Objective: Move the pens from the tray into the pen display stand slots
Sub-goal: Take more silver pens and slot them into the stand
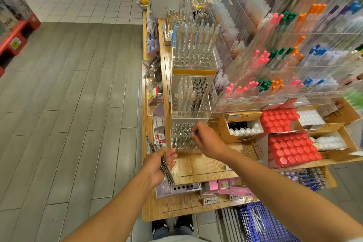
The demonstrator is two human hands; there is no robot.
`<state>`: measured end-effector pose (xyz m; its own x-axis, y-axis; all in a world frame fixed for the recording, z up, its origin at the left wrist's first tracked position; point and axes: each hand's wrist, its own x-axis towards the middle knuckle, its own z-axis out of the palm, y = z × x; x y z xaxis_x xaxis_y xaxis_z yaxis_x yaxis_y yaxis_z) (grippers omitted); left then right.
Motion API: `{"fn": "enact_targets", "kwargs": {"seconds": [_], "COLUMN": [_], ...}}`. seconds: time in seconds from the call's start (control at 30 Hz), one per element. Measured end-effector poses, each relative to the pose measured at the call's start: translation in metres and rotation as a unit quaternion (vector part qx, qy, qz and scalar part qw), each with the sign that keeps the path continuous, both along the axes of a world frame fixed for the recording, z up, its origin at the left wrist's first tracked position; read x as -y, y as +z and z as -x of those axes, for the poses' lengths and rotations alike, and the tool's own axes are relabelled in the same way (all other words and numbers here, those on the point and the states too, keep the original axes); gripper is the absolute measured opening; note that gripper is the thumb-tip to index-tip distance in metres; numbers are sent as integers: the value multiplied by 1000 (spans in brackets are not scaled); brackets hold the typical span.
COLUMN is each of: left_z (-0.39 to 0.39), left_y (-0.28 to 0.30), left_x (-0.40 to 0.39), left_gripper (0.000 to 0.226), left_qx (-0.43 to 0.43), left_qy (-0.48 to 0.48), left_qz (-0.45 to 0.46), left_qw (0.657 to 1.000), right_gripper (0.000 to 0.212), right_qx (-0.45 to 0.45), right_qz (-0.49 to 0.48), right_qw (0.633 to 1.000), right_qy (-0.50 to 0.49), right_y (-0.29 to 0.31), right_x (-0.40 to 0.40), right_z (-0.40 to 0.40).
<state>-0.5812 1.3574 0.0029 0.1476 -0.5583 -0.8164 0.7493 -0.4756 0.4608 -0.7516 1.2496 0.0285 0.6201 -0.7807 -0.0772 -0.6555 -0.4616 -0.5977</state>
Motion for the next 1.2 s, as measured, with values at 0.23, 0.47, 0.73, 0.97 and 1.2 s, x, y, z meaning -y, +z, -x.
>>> {"fn": "enact_targets", "kwargs": {"seconds": [0.23,0.47,0.73,0.97,1.2], "left_z": [3,3,5,11,11], "left_y": [1,4,1,3,9], "left_x": [0,4,5,4,0], "left_gripper": [13,17,23,29,40], "left_qx": [12,0,6,-8,-43], "left_qy": [-37,-47,-61,-79,-106], "left_qz": [16,36,56,86,127], "left_qw": [999,998,996,993,985], "right_gripper": [18,22,27,31,18], "right_qx": [-63,-97,-119,31,140], "right_qz": [118,149,137,-157,-331], "right_qw": [991,984,983,986,929], "right_qy": [33,30,21,-55,-91], "right_y": [-7,-9,-6,9,14], "right_x": [-9,-8,-12,-14,-15], "right_z": [-9,-13,-13,-30,-23]}}
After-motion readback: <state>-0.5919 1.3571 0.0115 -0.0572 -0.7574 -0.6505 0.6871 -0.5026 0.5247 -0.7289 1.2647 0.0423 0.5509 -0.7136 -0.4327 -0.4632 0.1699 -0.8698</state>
